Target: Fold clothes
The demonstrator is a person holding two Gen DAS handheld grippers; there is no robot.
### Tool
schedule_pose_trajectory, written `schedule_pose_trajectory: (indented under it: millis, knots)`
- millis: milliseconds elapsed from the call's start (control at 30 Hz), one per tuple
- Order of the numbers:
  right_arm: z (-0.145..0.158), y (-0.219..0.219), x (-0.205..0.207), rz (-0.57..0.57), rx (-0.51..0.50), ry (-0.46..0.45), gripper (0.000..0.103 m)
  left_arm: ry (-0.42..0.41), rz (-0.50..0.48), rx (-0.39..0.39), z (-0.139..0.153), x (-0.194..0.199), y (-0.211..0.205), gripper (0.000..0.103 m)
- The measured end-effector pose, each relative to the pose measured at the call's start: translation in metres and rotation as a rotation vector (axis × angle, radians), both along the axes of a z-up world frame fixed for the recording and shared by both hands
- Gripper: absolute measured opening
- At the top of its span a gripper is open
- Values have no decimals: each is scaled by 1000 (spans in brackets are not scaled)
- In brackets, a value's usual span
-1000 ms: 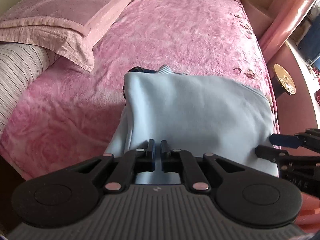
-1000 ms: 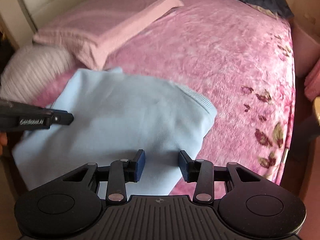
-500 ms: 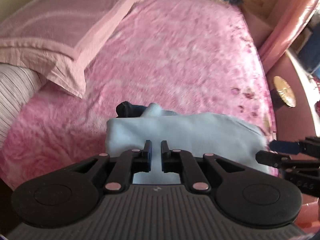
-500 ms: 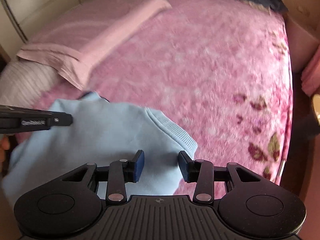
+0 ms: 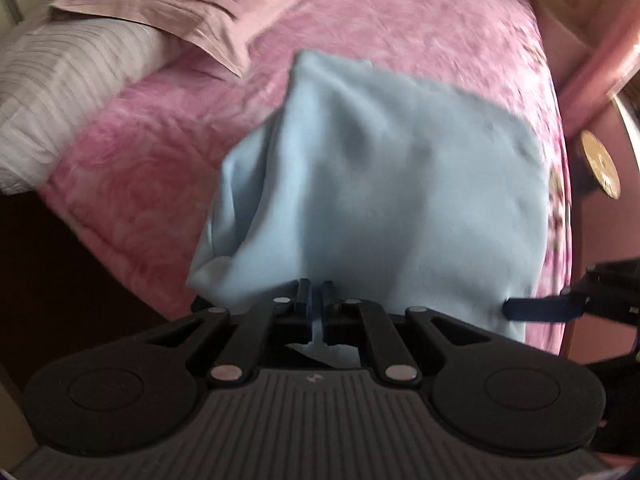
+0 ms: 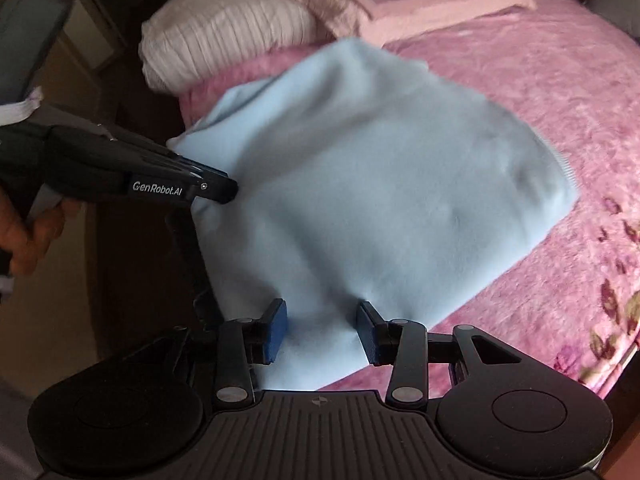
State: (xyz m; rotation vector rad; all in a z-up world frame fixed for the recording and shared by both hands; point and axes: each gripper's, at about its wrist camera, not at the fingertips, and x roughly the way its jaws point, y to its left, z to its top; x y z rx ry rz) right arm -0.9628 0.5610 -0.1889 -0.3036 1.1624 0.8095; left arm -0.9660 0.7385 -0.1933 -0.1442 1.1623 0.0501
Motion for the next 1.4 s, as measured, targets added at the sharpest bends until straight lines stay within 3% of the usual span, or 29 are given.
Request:
schedule_pose_trajectory:
  millis: [133, 300, 467, 633, 733, 800, 1067, 1267, 1400]
  knots:
    - [14, -5, 1, 15, 10, -15, 42, -49, 71, 32, 34, -11, -10, 7]
    - [27, -41, -2, 8, 61, 1, 42, -97, 218, 89, 68, -33, -39, 10]
    - [48, -96, -2, 80, 94, -23, 42, -122, 377, 140, 89, -60, -101, 16]
    - [66, -168, -1, 159, 109, -58, 43, -141, 502, 141, 102, -84, -172, 21]
    - [77, -193, 1, 185, 123, -77, 52, -143, 547, 140, 113, -92, -205, 22]
    - [85, -206, 1, 202, 136, -86, 58, -156, 582, 145, 123, -99, -221, 33]
    - [102, -193, -3, 293, 181, -121, 68, -200, 671, 182, 140, -105, -223, 46]
    - [93, -187, 11, 247, 171, -105, 69, -191, 700, 211, 137, -102, -210, 46]
    - [104, -179, 24, 243, 210, -77, 69, -190, 765, 243, 148, -103, -210, 50]
